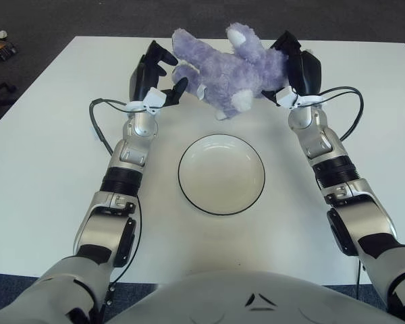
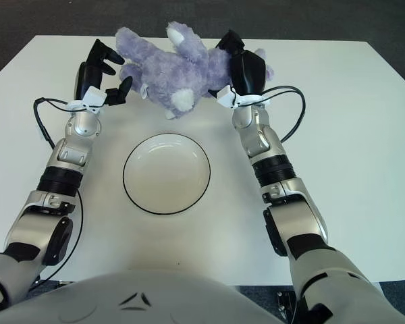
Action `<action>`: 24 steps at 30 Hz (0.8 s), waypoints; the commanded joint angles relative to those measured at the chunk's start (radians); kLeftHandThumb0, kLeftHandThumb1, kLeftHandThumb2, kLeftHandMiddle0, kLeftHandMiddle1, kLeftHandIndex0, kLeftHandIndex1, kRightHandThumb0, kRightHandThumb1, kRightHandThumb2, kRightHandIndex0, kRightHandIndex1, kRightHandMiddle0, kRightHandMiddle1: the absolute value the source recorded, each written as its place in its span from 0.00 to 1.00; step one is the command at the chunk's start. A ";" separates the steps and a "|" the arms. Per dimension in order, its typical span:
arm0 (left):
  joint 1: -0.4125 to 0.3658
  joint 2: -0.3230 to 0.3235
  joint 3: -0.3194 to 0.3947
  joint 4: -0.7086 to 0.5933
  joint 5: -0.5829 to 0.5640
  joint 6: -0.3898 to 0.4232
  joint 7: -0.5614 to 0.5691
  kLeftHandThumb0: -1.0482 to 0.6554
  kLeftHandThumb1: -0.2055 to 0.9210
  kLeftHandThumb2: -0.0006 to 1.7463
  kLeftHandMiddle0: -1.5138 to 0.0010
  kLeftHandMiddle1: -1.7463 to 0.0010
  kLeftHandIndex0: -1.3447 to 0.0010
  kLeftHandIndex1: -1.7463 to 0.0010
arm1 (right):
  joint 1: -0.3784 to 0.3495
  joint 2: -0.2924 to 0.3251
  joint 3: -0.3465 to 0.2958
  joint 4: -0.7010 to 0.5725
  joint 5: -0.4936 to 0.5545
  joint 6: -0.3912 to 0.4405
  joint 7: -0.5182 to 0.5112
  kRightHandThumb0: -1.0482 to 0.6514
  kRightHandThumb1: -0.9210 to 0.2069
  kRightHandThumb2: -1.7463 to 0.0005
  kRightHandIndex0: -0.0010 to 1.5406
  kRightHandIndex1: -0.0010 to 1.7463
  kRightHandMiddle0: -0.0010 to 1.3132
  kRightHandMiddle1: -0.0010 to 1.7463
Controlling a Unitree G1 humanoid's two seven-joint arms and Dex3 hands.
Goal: Put the doll into the plate.
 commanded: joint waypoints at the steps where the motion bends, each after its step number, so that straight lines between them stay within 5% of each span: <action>1: -0.009 0.019 0.028 -0.010 0.002 0.025 0.034 0.61 0.75 0.50 0.75 0.11 0.78 0.00 | 0.032 -0.002 -0.012 -0.080 -0.022 0.017 0.015 0.62 0.90 0.02 0.63 0.89 0.53 1.00; 15: 0.008 0.013 0.127 -0.065 -0.120 0.069 0.023 0.61 0.95 0.29 0.78 0.21 0.80 0.00 | 0.124 0.011 -0.023 -0.240 -0.034 0.070 0.089 0.62 0.91 0.01 0.64 0.90 0.54 1.00; 24: -0.006 0.028 0.157 -0.056 -0.168 0.097 0.006 0.61 0.96 0.28 0.78 0.21 0.81 0.00 | 0.177 0.020 -0.026 -0.305 -0.040 0.089 0.122 0.62 0.92 0.00 0.64 0.90 0.54 1.00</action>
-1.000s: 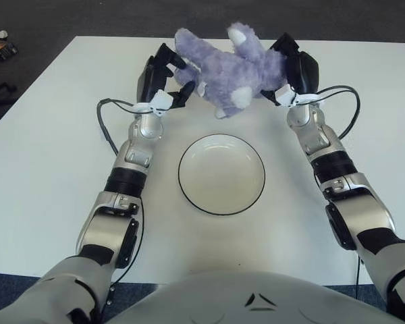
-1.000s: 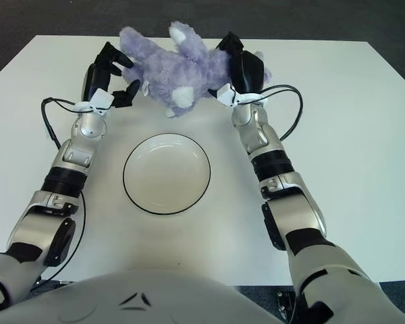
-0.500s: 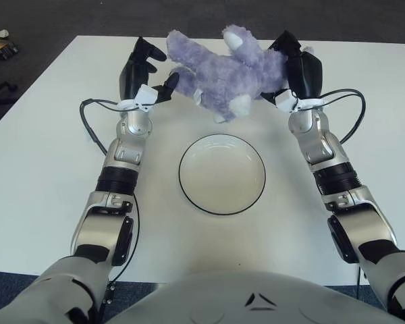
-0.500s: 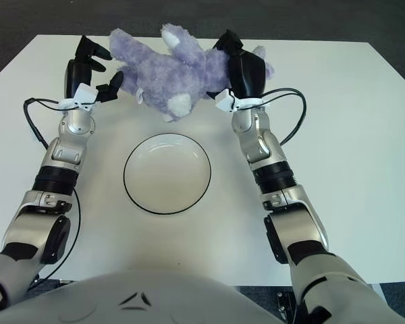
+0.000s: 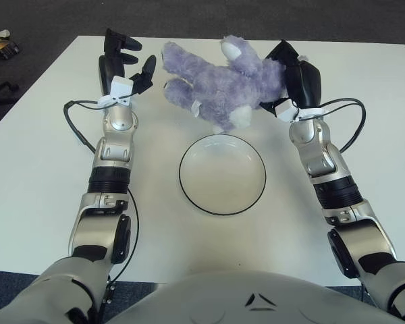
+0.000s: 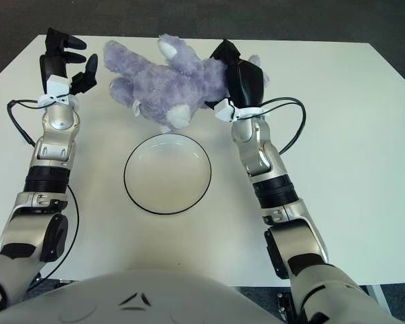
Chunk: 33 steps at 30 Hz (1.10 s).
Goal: Put the doll into the plate.
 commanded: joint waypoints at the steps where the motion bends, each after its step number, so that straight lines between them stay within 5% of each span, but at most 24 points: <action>1: -0.012 0.013 0.016 0.012 -0.018 0.014 -0.010 0.61 0.96 0.28 0.78 0.21 0.81 0.00 | 0.025 0.001 -0.013 -0.046 -0.009 0.005 0.014 0.62 0.92 0.00 0.64 0.90 0.54 1.00; 11: -0.030 0.015 0.020 0.042 -0.025 0.005 0.002 0.61 0.99 0.24 0.77 0.23 0.81 0.00 | 0.078 0.000 -0.010 -0.123 -0.035 0.022 0.065 0.62 0.92 0.00 0.64 0.90 0.54 1.00; 16: -0.032 0.013 0.018 0.048 -0.029 -0.006 0.000 0.61 0.98 0.33 0.90 0.04 0.89 0.00 | 0.113 -0.005 -0.011 -0.158 -0.037 0.004 0.077 0.62 0.90 0.01 0.63 0.91 0.53 1.00; 20: -0.032 0.013 0.020 0.047 -0.035 -0.002 -0.005 0.61 1.00 0.25 0.79 0.20 0.84 0.00 | 0.135 -0.005 -0.010 -0.181 -0.043 0.001 0.082 0.62 0.90 0.01 0.63 0.92 0.52 1.00; 26: -0.035 0.009 0.015 0.048 -0.030 0.007 0.004 0.61 1.00 0.23 0.76 0.23 0.82 0.00 | 0.191 -0.014 -0.014 -0.214 -0.031 -0.039 0.089 0.62 0.88 0.02 0.61 0.93 0.51 1.00; 29: -0.036 0.007 0.013 0.048 -0.026 0.010 0.009 0.61 0.95 0.34 0.86 0.08 0.87 0.00 | 0.214 -0.015 -0.017 -0.229 -0.027 -0.055 0.095 0.62 0.87 0.02 0.61 0.93 0.51 1.00; 33: -0.034 0.006 0.011 0.046 -0.024 0.010 0.009 0.61 0.94 0.38 0.90 0.02 0.89 0.00 | 0.249 -0.016 -0.021 -0.254 -0.029 -0.066 0.105 0.62 0.87 0.02 0.61 0.94 0.50 1.00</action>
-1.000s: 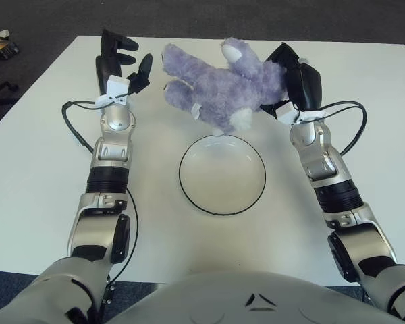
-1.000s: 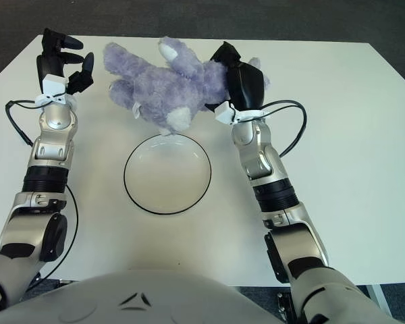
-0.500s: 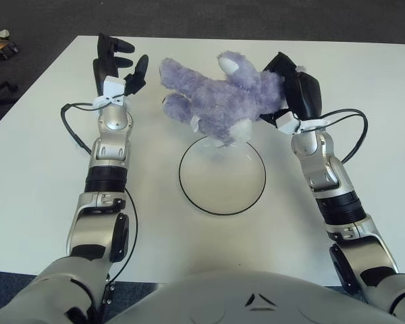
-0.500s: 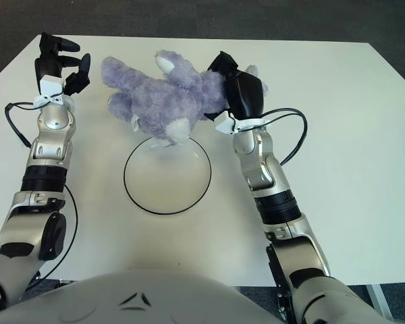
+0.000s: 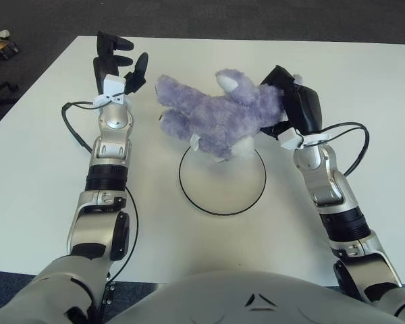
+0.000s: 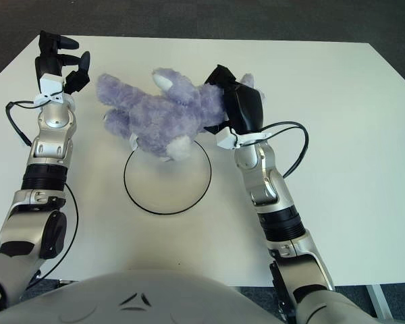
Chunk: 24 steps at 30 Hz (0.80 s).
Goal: Put the doll into the plate.
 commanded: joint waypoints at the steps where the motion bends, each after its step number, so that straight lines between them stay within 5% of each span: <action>1: -0.015 0.001 -0.003 0.000 0.006 0.006 0.010 0.61 0.94 0.38 0.90 0.01 0.89 0.00 | 0.032 -0.013 -0.017 -0.043 0.000 -0.024 0.009 0.62 0.87 0.02 0.61 0.94 0.50 1.00; 24: -0.006 0.009 -0.031 -0.002 0.035 -0.001 0.012 0.61 1.00 0.33 0.93 0.00 0.92 0.00 | 0.165 -0.040 -0.023 -0.099 0.010 -0.150 0.037 0.62 0.88 0.02 0.62 0.92 0.51 1.00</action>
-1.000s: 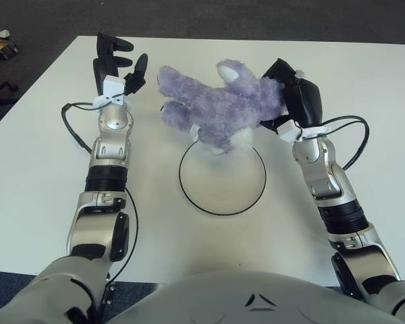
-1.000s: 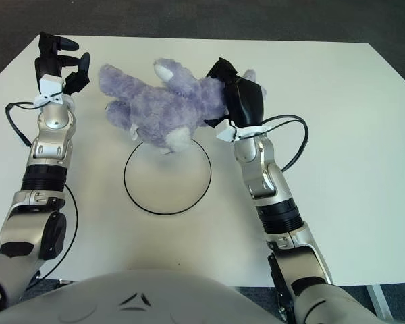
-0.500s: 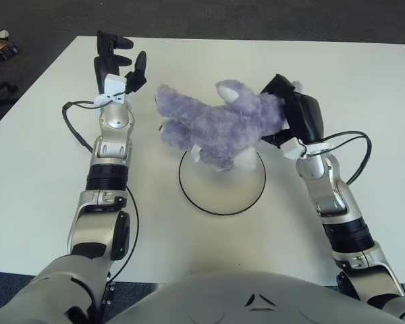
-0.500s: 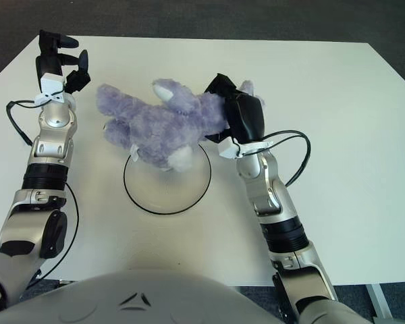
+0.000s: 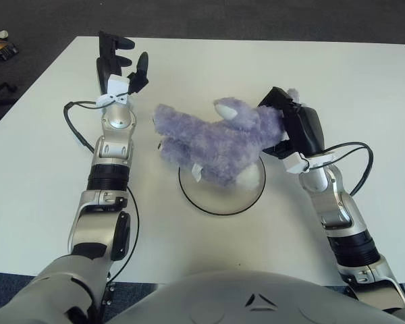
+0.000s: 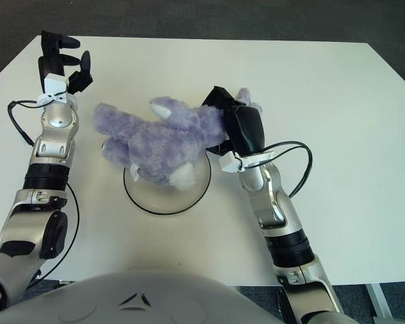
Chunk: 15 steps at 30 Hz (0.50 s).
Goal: Put the doll into the plate.
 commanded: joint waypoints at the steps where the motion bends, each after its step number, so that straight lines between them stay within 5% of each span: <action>1: -0.005 0.013 -0.007 0.000 0.013 -0.014 -0.001 0.61 1.00 0.33 0.94 0.00 0.92 0.00 | 0.017 -0.013 -0.014 -0.016 0.008 -0.034 0.007 0.62 0.88 0.02 0.62 0.92 0.51 1.00; 15: -0.007 0.010 -0.019 0.009 0.011 -0.032 -0.009 0.61 1.00 0.33 0.94 0.00 0.92 0.00 | 0.040 -0.013 -0.023 -0.020 0.028 -0.058 0.054 0.62 0.89 0.03 0.63 0.89 0.52 1.00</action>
